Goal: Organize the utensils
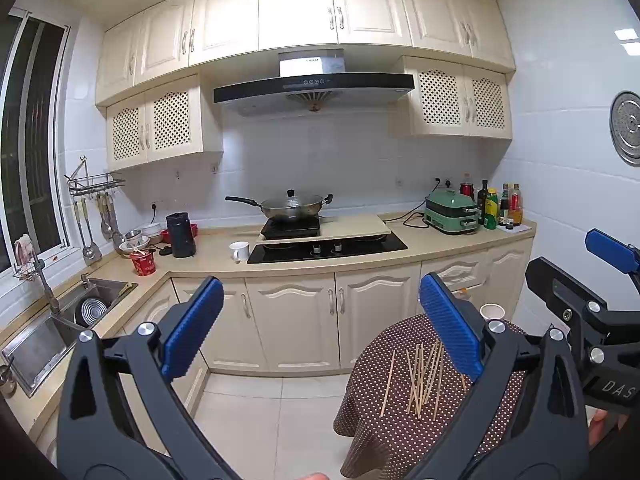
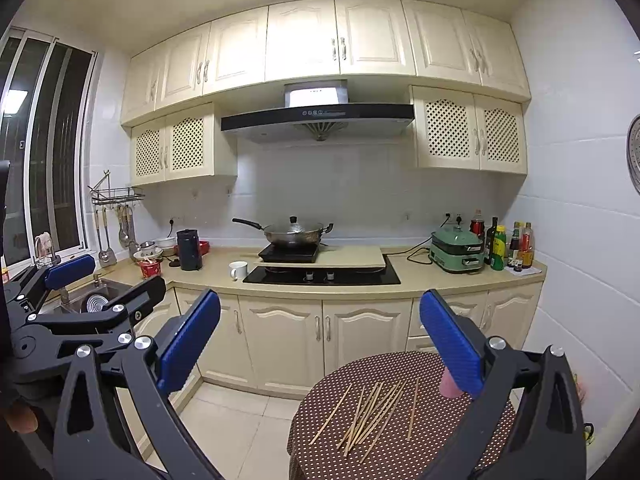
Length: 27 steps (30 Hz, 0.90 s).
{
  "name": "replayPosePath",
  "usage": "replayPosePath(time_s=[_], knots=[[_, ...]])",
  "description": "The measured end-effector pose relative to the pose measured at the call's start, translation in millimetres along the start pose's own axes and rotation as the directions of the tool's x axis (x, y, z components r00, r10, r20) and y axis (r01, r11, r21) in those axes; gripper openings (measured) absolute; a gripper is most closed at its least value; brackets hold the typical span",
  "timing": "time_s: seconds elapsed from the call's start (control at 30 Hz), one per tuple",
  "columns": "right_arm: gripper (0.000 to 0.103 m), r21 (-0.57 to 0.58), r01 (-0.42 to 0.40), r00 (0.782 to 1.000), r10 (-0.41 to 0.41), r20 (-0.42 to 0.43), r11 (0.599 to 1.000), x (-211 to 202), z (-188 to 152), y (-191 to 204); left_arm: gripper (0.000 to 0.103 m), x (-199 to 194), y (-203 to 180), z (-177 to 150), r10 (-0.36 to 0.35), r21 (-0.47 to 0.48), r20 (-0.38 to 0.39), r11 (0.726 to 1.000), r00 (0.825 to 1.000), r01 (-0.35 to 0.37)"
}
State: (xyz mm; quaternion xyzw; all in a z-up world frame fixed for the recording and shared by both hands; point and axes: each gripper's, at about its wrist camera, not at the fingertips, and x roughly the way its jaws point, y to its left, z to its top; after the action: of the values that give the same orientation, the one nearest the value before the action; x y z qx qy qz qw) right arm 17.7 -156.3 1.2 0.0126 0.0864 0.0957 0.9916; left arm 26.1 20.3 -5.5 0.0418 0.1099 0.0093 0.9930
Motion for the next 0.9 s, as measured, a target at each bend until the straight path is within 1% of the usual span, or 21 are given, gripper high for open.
replayPosePath(time_s=[0.1,0.33,0.47,0.73,0.8,0.9], knots=[[0.096,0.003,-0.004,1.0,0.004,-0.007,1.0,5,0,5,0.096,6,3,-1,-0.002,-0.003,-0.006,1.0,1.0,0.002],[0.096,-0.03,-0.006,1.0,0.006,0.001,1.0,13,0,16,0.096,17,15,-2,-0.009,-0.011,-0.016,1.0,1.0,0.009],[0.096,-0.011,-0.041,0.999,0.041,-0.017,0.999,20,-1,16,0.096,21,20,-2,-0.009,-0.006,-0.016,1.0,1.0,0.009],[0.096,-0.022,-0.031,0.999,0.03,-0.037,0.999,32,-6,21,0.096,32,23,-9,-0.005,0.001,-0.038,1.0,0.999,0.005],[0.096,-0.017,-0.021,0.998,0.02,-0.054,1.0,37,-8,21,0.096,38,22,-11,-0.003,0.005,-0.054,1.0,0.999,0.004],[0.096,-0.017,0.0,0.996,-0.001,-0.087,1.0,46,-14,17,0.096,52,20,-14,-0.02,0.008,-0.089,1.0,0.996,0.021]])
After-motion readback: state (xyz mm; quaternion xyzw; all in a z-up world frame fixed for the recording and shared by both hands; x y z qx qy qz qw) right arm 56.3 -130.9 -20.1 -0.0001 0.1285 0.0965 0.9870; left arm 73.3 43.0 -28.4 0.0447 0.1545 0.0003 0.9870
